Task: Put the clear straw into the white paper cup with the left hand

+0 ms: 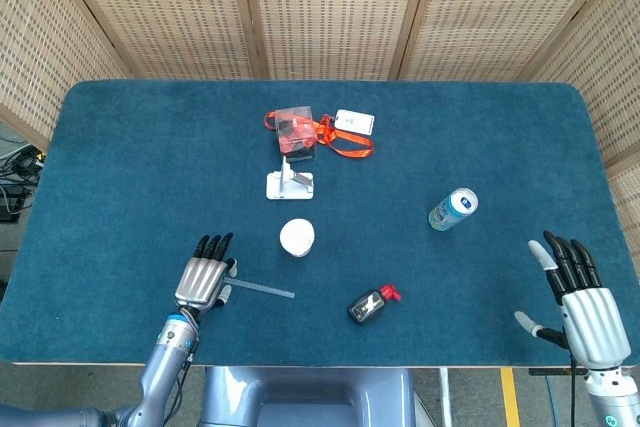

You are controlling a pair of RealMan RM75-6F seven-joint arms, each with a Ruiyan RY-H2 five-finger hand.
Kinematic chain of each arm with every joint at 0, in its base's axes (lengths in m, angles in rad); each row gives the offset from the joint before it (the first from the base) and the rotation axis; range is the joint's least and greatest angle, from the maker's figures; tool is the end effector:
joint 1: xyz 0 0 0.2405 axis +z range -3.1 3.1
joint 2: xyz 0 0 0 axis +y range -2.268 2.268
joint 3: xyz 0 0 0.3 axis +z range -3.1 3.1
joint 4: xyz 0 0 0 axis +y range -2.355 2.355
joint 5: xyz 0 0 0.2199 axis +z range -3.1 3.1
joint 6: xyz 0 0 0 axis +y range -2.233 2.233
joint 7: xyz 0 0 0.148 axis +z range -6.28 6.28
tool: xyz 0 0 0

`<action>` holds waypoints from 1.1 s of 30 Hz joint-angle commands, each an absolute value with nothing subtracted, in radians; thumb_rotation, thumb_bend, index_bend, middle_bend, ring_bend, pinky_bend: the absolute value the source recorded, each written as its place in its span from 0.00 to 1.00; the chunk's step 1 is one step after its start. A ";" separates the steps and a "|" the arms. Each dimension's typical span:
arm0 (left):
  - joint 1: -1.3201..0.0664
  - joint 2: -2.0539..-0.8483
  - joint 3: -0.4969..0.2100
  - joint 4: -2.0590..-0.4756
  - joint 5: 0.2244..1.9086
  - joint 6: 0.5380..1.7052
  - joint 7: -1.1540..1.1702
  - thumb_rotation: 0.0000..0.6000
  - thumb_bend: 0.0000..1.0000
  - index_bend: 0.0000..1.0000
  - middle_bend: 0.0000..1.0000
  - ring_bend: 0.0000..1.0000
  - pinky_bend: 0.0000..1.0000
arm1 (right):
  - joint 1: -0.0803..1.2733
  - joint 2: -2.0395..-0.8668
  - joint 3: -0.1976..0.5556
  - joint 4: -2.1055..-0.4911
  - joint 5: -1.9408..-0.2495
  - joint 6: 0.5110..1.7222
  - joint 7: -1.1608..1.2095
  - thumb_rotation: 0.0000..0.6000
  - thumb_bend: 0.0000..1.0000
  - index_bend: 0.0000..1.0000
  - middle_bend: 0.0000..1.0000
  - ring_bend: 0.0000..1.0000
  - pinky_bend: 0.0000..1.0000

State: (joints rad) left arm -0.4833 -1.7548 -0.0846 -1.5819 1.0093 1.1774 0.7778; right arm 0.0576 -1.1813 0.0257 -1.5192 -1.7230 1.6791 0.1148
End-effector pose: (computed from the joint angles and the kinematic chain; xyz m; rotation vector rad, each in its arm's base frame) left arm -0.2142 0.2691 -0.0893 -1.7900 -0.9982 -0.6559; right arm -0.3337 -0.1701 0.1640 1.4394 -0.7808 1.1791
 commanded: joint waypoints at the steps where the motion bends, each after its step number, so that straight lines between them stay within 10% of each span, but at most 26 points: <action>1: -0.488 -1.758 -0.083 -1.576 1.001 1.176 0.785 1.00 0.41 0.46 0.00 0.00 0.00 | 0.057 -1.181 0.026 -1.520 -1.723 1.680 0.115 1.00 0.09 0.05 0.00 0.00 0.00; 33: -0.476 -1.694 -0.112 -1.632 1.122 1.253 0.585 1.00 0.42 0.60 0.00 0.00 0.00 | 0.057 -1.180 0.026 -1.518 -1.724 1.682 0.119 1.00 0.09 0.05 0.00 0.00 0.00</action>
